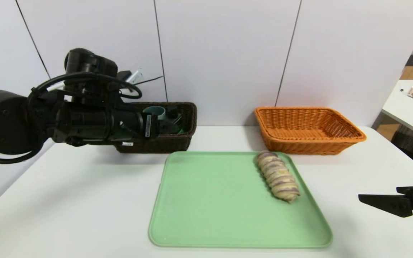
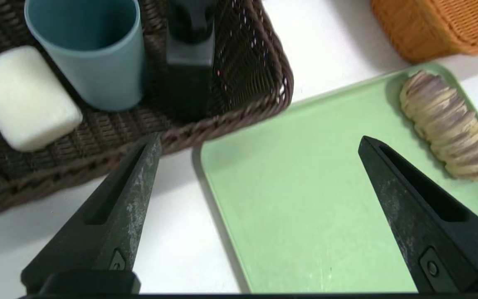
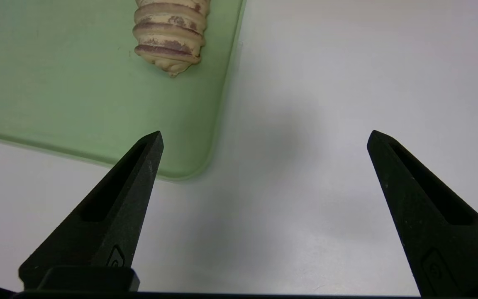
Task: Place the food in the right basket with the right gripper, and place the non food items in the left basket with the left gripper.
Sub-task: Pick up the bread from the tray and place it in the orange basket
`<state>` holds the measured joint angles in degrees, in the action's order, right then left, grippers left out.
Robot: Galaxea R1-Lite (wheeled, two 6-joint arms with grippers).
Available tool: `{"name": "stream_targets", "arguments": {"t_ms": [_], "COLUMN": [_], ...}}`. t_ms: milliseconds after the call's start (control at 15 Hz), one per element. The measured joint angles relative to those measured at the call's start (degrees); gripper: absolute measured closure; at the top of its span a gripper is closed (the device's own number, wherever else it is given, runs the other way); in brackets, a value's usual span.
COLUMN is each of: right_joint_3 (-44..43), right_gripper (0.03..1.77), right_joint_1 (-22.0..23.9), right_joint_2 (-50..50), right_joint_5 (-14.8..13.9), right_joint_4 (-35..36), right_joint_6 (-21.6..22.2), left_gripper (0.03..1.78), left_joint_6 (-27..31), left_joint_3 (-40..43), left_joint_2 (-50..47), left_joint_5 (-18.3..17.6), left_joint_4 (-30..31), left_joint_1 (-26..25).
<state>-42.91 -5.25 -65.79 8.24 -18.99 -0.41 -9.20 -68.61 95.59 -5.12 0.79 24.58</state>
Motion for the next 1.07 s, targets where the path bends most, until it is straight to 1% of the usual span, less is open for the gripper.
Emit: {"name": "stream_targets", "arguments": {"t_ms": [200,333,667,867,1067], "right_joint_3": [-4.11,-6.95,-13.70,-17.12,-21.42], "right_gripper": [0.10,0.10,0.10,0.10,0.10], "right_joint_1": [-3.06,-5.79,-11.56,-15.21,-18.20], "right_joint_2": [-5.34,-9.31,-19.24,-25.49,-31.21], "right_joint_5": [-0.04,-0.28,-1.11,-4.83,-7.91], "right_joint_4": [-0.63,-0.66,-0.77,-0.71,-0.68], "right_joint_6": [1.54,3.36,6.74,8.24,10.34], "left_gripper": [0.12,0.12,0.12,0.12,0.12], "left_joint_6": [-0.11,-1.34,-1.71,-1.56,-1.62], "left_joint_3": [5.72,8.03,10.46,11.28,12.17], "left_joint_2": [-2.39,-3.06,-3.86,-4.07,-4.11], "left_joint_5": [3.45,4.96,5.12,5.12,5.14], "left_joint_4": [-0.22,-0.24,-0.22,-0.28,-0.22], "left_joint_1": [4.30,6.81,8.56,8.67,9.26]}}
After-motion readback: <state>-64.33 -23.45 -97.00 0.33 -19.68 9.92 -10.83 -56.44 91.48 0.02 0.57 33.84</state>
